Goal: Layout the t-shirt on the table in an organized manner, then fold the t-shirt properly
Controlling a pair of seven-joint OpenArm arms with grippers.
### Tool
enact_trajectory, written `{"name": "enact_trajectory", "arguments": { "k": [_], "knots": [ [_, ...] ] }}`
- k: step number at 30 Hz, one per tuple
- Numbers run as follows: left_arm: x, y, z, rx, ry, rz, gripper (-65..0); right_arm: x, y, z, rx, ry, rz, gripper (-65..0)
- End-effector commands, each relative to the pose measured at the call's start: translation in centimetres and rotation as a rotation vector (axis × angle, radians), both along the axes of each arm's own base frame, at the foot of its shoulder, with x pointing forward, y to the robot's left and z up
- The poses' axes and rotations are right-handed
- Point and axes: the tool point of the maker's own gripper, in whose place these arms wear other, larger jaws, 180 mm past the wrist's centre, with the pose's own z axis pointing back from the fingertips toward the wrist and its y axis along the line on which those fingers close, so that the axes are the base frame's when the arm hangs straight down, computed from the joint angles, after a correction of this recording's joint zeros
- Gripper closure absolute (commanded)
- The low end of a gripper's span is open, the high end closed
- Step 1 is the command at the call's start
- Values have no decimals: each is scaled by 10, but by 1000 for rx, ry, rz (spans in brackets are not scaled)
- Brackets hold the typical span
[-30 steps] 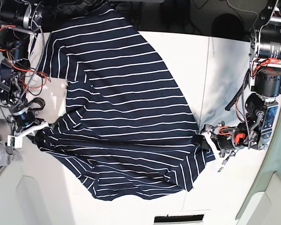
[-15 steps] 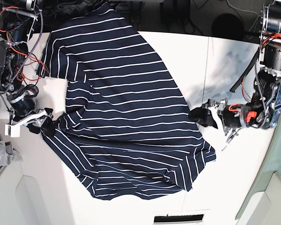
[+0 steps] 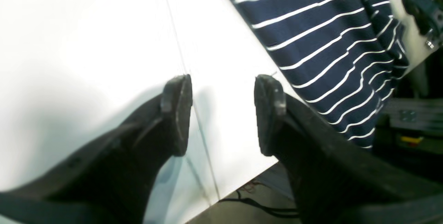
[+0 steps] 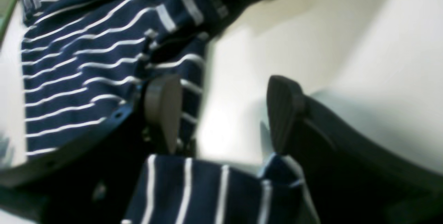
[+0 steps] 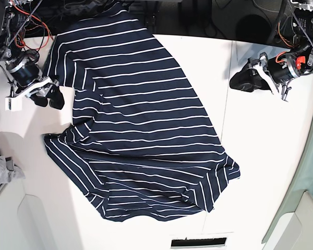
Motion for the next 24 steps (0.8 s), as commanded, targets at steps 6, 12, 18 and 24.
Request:
{"name": "enact_trajectory", "arguments": {
  "k": [6,12,18,24],
  "knots": [
    [-30,-17,16,-33,-23,-40,-313,-9,5,25,-10,-45,45,-384],
    [-50,-31,10,-79,11,-25,-313,-8,9,35,-95,-59,106,-383],
    [-54,-45,8,-132,18,-1,-313,-22,41,2,-266,44,302,-382],
    [-56,-56,7,-169,20,17,-313,-30,64,-8,-351,45,470,-193]
  ]
}}
